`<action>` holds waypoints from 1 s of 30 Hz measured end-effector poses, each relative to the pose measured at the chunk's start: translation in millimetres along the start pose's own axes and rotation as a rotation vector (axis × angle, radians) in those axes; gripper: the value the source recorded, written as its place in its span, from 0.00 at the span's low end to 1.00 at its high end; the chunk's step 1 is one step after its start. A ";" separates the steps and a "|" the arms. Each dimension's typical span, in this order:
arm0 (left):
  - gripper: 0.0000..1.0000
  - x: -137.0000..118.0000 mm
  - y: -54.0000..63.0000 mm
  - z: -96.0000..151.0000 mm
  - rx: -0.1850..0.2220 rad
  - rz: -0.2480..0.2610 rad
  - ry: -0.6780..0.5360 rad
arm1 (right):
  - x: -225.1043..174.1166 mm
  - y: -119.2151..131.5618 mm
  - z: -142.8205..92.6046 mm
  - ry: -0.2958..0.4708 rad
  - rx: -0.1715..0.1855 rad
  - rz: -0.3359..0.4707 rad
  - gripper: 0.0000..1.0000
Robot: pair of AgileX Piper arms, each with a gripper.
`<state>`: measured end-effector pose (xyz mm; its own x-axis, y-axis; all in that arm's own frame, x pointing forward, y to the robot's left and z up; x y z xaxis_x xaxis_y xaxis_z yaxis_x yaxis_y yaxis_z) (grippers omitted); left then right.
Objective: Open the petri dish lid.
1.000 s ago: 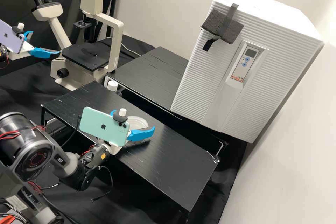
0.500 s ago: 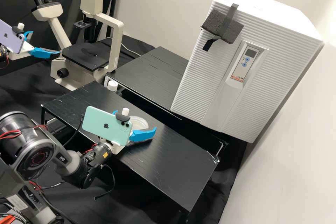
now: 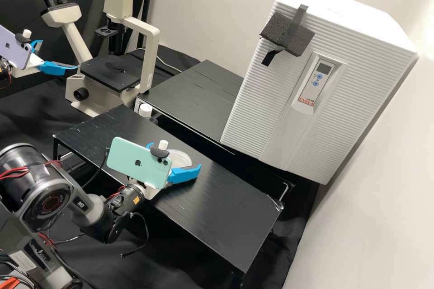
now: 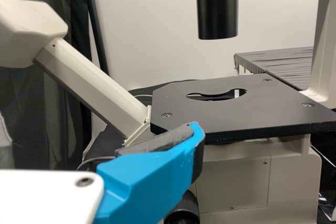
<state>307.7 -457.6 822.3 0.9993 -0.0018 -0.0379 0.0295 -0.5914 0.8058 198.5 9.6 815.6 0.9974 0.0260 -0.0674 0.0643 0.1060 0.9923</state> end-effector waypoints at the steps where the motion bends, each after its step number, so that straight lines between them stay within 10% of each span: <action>1: 1.00 0.0 0.0 0.0 0.000 0.000 0.000 | 0.1 -0.2 0.2 -0.001 0.000 -0.001 0.00; 23: 1.00 0.0 0.0 0.0 0.000 0.000 0.000 | -0.3 1.9 1.3 0.003 -0.004 0.010 0.00; 30: 1.00 0.0 0.0 0.0 0.000 0.000 0.000 | -8.6 3.0 3.8 0.030 0.046 0.007 0.00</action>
<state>307.7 -457.6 822.3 0.9993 -0.0018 -0.0379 0.0295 -0.5914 0.8058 190.2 5.9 819.6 0.9964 0.0567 -0.0625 0.0590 0.0604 0.9964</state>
